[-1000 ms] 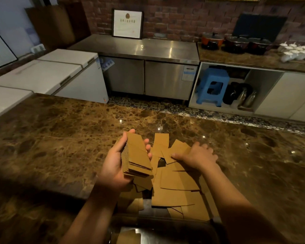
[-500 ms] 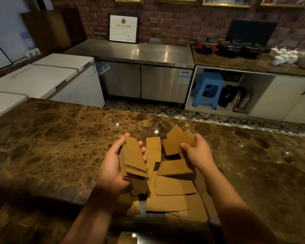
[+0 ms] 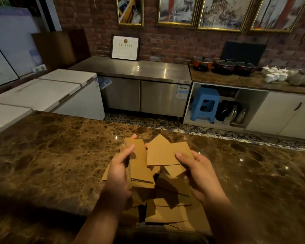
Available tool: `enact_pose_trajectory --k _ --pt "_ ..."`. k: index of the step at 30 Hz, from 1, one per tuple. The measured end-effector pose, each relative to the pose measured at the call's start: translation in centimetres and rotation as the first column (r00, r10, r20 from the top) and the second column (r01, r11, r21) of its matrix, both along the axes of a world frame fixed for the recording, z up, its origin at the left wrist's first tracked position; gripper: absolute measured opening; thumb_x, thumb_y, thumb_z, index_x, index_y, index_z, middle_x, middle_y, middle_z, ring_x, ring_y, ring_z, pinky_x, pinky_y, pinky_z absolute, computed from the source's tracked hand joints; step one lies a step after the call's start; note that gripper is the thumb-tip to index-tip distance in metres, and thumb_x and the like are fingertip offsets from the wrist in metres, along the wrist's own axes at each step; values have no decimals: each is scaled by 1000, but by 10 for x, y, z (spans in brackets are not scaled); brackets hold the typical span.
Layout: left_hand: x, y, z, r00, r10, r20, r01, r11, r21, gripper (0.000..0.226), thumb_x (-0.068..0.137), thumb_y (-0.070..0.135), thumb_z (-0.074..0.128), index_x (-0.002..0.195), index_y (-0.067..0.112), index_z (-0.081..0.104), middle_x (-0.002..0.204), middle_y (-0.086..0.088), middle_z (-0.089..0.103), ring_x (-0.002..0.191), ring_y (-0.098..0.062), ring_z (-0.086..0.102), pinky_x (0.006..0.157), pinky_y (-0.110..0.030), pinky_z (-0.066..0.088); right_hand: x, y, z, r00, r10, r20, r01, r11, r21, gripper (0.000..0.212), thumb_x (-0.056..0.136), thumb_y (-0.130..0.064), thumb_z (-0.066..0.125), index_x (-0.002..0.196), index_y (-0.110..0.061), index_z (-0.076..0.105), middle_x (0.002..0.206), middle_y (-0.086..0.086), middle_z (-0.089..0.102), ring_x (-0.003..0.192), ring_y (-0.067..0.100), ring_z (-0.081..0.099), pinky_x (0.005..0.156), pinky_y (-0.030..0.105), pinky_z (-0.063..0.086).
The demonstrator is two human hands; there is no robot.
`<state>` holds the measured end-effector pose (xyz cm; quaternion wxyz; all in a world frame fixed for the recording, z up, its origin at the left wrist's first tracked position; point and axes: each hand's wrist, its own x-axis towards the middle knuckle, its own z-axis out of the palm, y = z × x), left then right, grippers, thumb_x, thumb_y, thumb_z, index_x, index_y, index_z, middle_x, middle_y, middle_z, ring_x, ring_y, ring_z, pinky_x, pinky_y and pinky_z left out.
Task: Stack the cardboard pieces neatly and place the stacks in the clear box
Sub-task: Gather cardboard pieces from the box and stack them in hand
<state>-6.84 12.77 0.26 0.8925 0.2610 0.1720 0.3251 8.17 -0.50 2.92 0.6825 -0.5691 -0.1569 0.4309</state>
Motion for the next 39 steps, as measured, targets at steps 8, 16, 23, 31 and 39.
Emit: enact_pose_trajectory --k 8,16,23,31,39 --pt "8 -9 21 1000 -15 11 14 989 150 78 62 18 78 136 30 56 130 -21 64 114 -43 64 89 -62 52 -32 -2 15 995 -90 -53 94 991 92 19 97 -19 61 114 -13 66 90 9 80 71 19 76 48 20 54" --pt "1 -16 20 999 -10 -35 20 957 288 77 61 12 77 132 37 59 130 -13 66 116 -40 64 86 -63 54 -24 -10 25 960 -186 -211 216 967 133 13 96 -10 60 108 -6 60 99 18 72 66 20 76 49 27 58" --pt "1 -20 22 999 -41 14 35 960 278 62 76 19 72 134 34 58 131 -13 65 119 -37 62 90 -55 54 -22 -15 31 987 -108 -117 122 985 124 14 93 -8 64 106 -10 65 77 7 78 67 19 76 49 23 57" --pt "-7 -22 20 996 -43 -80 69 930 360 71 61 20 73 130 31 62 131 -15 65 120 -38 60 92 -52 54 -27 -8 26 988 -131 -83 137 987 83 18 95 -6 61 112 -12 64 82 5 80 68 16 76 52 23 57" --pt "-16 -17 15 999 -21 -37 33 919 393 72 68 13 63 138 28 56 125 -5 70 109 -26 68 78 -38 58 -14 -19 34 930 -305 -206 330 939 101 15 97 -10 58 106 -20 66 107 11 69 96 24 69 51 25 59"
